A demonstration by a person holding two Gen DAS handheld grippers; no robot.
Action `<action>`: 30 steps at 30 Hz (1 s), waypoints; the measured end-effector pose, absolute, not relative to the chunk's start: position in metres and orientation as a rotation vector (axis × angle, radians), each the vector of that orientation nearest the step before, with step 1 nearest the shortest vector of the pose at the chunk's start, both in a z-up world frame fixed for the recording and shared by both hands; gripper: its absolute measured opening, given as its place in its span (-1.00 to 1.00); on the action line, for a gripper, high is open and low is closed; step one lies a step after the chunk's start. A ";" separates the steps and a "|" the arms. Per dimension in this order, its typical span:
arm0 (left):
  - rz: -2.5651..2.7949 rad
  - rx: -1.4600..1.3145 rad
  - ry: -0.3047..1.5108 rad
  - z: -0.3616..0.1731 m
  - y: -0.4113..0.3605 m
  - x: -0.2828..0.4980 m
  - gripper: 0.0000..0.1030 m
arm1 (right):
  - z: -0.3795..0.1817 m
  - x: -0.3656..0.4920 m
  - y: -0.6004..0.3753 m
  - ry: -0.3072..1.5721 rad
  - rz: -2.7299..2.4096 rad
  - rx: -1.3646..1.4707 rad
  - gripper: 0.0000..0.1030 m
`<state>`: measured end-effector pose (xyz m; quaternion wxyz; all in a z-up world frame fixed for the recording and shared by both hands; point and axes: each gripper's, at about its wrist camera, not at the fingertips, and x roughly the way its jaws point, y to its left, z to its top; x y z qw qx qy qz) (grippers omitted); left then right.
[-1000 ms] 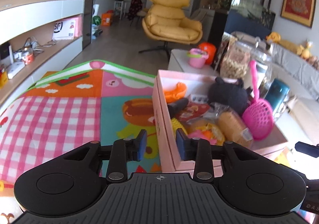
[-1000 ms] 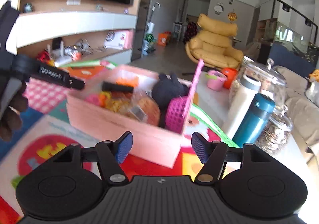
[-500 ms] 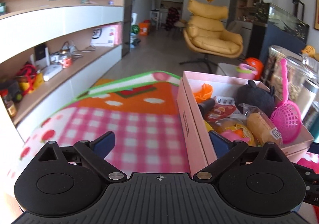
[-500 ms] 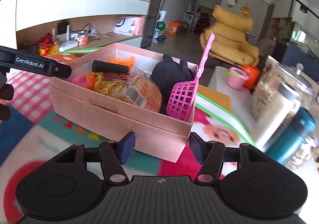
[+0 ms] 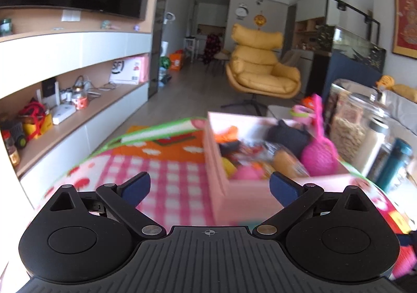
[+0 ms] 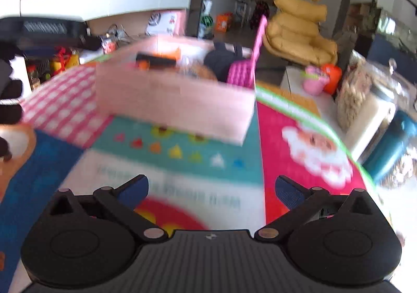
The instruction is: Organize objects
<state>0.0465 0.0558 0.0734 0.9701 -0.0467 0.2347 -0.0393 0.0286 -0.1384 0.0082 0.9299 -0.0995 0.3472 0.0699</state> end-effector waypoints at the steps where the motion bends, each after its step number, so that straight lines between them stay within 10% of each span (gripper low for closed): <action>1: -0.093 -0.091 0.486 0.071 0.050 0.033 0.96 | 0.009 0.021 -0.142 0.694 0.129 -0.186 1.00; 30: 0.024 0.013 0.648 0.007 -0.014 -0.015 0.95 | -0.003 -0.003 -0.183 0.655 0.086 -0.035 1.00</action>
